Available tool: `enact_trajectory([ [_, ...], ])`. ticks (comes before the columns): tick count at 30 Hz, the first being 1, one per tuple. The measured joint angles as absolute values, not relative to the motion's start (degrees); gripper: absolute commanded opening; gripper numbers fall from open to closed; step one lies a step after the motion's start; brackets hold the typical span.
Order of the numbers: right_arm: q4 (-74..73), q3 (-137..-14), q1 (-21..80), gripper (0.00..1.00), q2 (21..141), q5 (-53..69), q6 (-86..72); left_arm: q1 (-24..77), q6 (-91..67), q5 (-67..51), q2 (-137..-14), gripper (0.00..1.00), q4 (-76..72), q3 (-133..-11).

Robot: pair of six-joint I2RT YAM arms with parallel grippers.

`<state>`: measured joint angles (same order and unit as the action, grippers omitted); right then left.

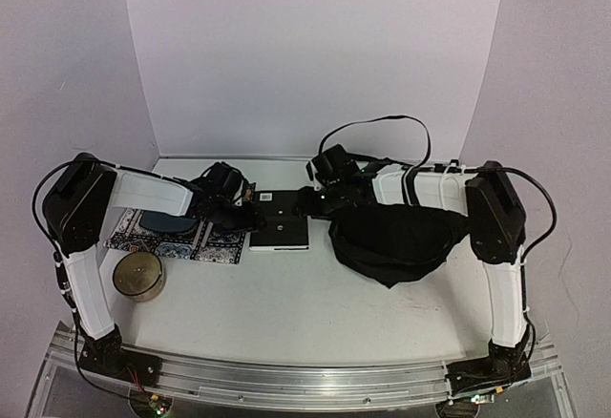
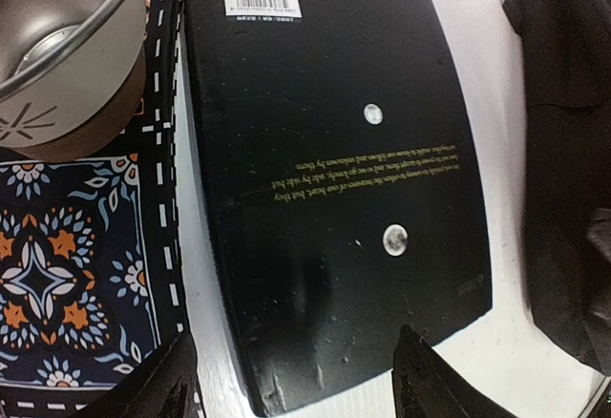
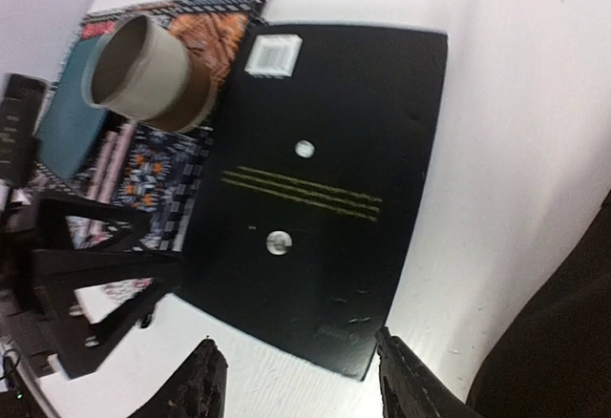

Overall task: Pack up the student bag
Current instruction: Move the book to the center of the board.

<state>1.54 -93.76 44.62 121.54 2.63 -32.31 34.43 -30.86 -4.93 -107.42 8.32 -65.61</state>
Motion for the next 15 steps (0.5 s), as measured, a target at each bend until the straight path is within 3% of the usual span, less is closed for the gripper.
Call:
enact_trajectory([
  [15, 4.6, -95.6, 43.8, 0.55, 131.5, 5.7, -36.2, 34.3, -30.0, -7.5, -112.7, 0.68, 8.3, -67.4],
])
